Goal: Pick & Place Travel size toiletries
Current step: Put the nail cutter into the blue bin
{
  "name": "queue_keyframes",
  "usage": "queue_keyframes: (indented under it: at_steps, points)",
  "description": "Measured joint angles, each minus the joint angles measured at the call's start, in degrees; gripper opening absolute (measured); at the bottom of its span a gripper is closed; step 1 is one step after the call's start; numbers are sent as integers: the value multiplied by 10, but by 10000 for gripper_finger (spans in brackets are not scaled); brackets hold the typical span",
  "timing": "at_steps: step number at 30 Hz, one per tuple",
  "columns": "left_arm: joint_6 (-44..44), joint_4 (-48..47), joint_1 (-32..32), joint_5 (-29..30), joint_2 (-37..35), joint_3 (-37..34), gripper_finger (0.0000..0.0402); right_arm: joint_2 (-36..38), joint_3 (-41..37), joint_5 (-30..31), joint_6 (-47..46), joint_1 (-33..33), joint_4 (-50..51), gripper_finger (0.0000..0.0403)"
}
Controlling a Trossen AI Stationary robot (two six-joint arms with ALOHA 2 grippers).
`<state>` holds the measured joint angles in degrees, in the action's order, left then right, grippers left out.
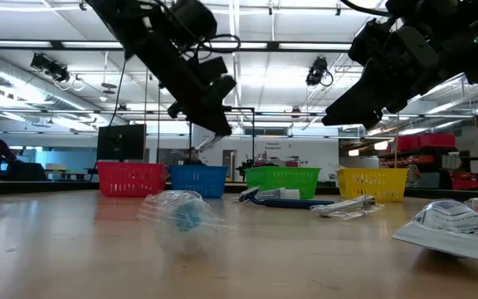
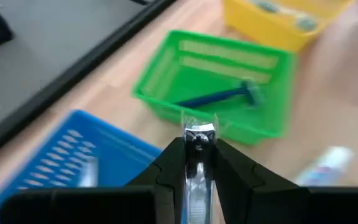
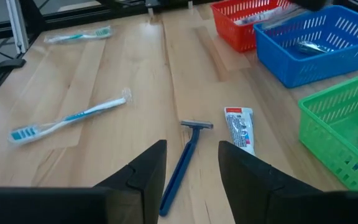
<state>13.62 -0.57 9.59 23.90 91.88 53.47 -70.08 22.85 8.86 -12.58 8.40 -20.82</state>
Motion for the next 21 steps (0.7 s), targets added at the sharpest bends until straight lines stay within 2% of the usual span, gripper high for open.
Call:
queue_keyframes:
  at_steps: [8, 12, 17, 21]
  points:
    - [-121, 2, 110, -95, 0, -6, 70, 0, 0, 0, 0, 0, 0, 156]
    - [-143, 4, 158, -151, 1, -28, 70, 0, 0, 0, -5, 0, 0, 156]
    - [-163, 25, 183, -169, 1, -55, 70, 0, 0, 0, -11, -8, -10, 156]
    - [-171, 56, 191, -205, 1, -71, 70, 0, 0, 1, -15, -20, -21, 156]
